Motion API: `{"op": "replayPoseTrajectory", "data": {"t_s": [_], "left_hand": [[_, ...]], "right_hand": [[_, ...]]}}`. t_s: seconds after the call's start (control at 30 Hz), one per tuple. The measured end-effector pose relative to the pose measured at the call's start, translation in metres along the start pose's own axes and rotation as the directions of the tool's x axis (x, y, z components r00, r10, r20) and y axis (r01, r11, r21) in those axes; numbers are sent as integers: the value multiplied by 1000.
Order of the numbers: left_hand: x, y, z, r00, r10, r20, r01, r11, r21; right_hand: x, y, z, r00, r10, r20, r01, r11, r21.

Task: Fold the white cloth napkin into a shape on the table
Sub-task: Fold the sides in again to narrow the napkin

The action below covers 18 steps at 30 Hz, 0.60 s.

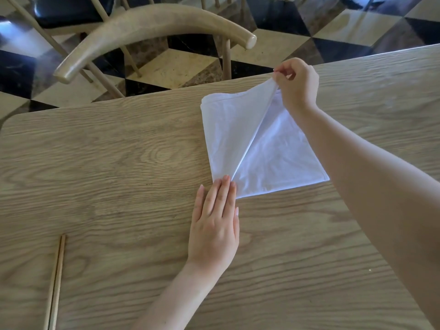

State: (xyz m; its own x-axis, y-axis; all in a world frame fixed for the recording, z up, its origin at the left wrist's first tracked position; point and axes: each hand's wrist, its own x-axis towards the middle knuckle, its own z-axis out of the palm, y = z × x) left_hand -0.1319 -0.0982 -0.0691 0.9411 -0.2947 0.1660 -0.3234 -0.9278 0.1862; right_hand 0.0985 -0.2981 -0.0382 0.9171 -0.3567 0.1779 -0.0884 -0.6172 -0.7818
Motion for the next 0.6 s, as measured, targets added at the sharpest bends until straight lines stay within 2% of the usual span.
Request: {"op": "replayPoseTrajectory", "data": {"t_s": [0.17, 0.43, 0.6], "left_hand": [[-1, 2, 1, 1000, -21, 11, 21, 999, 35], [-1, 4, 0, 999, -28, 30, 25, 997, 79], [0, 5, 1, 999, -20, 48, 15, 995, 97]], "right_hand": [[-6, 14, -2, 999, 41, -2, -41, 992, -116], [-3, 9, 5, 998, -49, -43, 43, 990, -133], [-5, 17, 7, 996, -83, -30, 73, 965, -253]]}}
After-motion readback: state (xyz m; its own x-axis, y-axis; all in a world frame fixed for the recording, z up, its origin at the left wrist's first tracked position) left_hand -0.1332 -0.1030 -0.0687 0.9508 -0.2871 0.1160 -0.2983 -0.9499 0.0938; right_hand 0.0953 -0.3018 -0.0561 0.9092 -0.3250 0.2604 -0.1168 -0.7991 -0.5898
